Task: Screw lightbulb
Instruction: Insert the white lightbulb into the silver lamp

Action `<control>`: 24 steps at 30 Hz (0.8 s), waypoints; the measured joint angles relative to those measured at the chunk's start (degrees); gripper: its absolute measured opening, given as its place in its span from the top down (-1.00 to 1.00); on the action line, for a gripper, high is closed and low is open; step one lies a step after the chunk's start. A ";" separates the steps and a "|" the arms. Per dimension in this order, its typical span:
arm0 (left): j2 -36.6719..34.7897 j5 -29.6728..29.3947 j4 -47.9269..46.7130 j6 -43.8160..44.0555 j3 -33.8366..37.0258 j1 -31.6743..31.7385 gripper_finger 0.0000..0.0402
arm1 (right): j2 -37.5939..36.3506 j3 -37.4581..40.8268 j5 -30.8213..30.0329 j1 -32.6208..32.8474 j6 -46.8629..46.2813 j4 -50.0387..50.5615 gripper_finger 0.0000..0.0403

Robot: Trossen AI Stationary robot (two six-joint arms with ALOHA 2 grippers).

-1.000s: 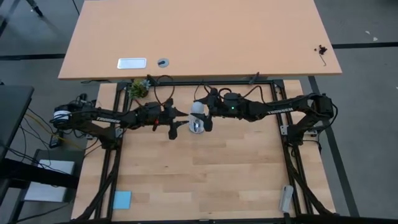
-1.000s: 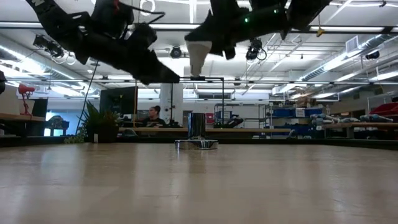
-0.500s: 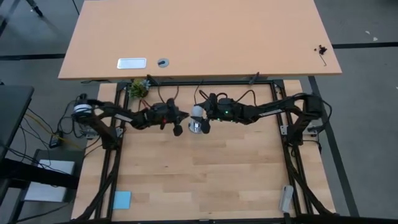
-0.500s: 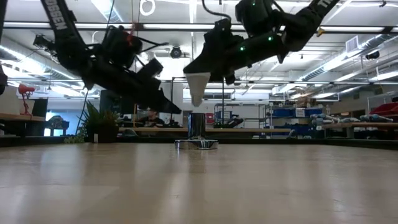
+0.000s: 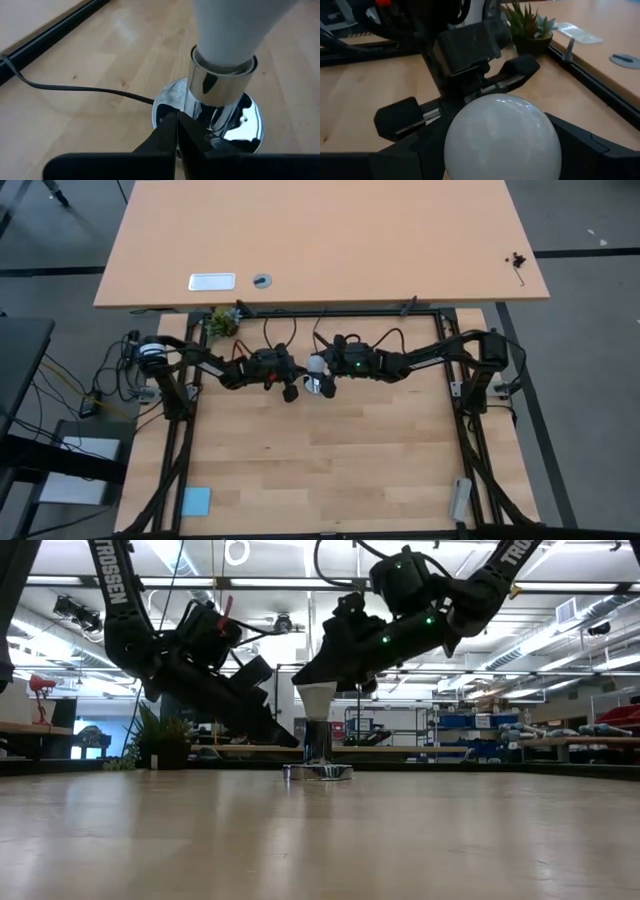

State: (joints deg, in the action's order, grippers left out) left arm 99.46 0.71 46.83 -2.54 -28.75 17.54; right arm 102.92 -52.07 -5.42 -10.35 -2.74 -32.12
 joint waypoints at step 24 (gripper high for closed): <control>0.02 -0.02 0.04 1.12 0.00 -1.13 0.91 | 2.57 1.67 -1.19 0.17 0.16 -5.95 -0.50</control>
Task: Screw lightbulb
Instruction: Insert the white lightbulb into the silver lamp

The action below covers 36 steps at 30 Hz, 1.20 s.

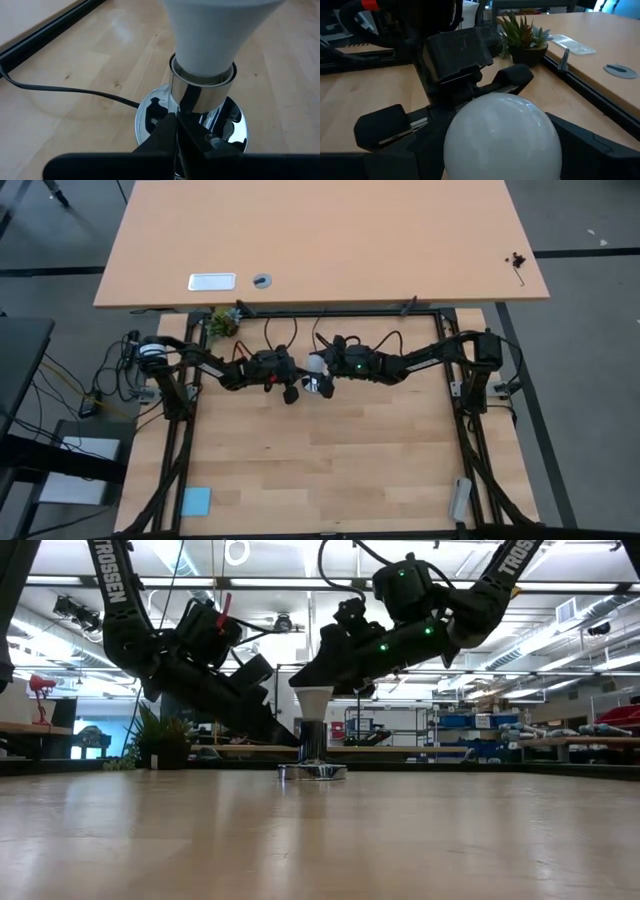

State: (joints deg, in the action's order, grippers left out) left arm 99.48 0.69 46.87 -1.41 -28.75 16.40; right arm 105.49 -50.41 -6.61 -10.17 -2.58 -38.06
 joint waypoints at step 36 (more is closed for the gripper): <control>0.00 0.00 -0.31 0.16 0.00 -0.02 0.91 | -6.16 0.17 -1.82 0.39 -0.77 7.25 -0.67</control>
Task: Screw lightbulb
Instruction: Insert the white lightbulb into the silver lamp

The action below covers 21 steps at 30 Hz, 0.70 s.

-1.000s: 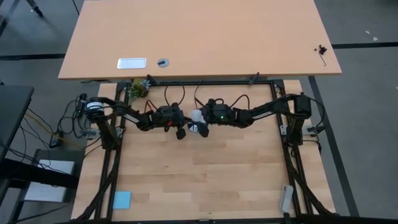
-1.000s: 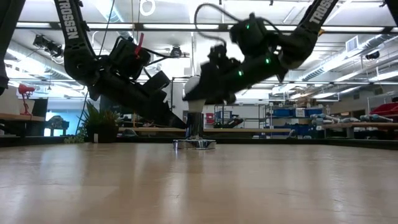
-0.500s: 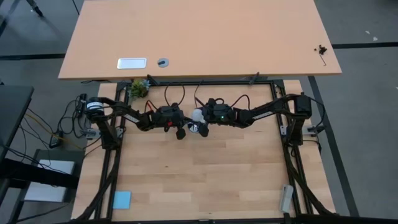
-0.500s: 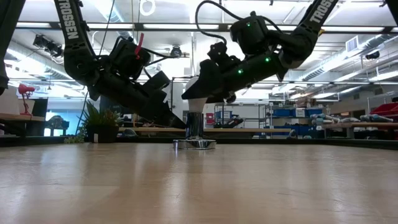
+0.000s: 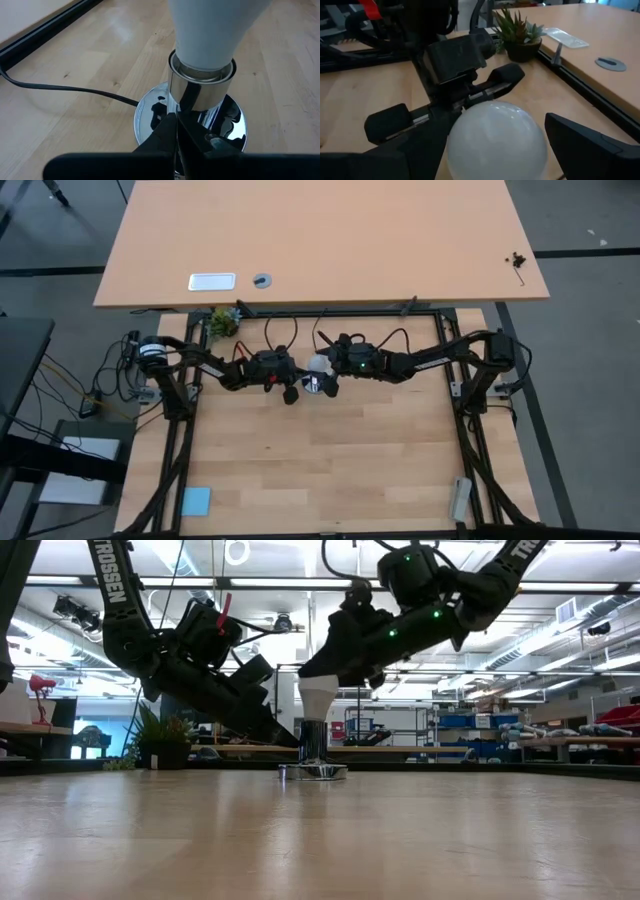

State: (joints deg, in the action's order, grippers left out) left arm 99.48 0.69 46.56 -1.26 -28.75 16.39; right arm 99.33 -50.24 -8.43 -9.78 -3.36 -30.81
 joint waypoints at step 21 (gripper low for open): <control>8.43 0.96 8.37 1.87 -0.05 -1.94 0.91 | -4.43 -26.84 5.40 0.17 1.64 51.84 -0.67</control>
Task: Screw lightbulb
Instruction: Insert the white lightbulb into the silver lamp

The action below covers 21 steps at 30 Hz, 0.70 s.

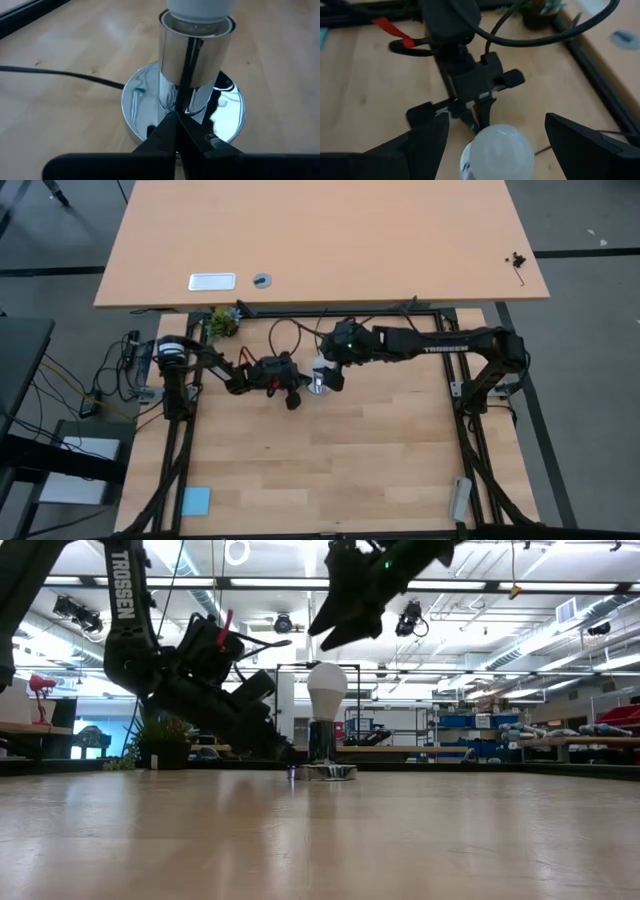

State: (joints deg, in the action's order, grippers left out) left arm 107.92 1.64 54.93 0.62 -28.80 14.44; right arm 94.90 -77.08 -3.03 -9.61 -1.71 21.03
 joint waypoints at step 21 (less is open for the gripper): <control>0.45 0.54 -1.26 0.22 -3.07 -2.48 0.91 | 2.55 -5.31 5.25 -1.76 0.37 15.04 -0.65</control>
State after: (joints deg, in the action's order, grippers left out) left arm 108.37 2.18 53.68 0.84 -31.88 11.96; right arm 97.45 -82.39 2.22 -11.37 -1.34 36.07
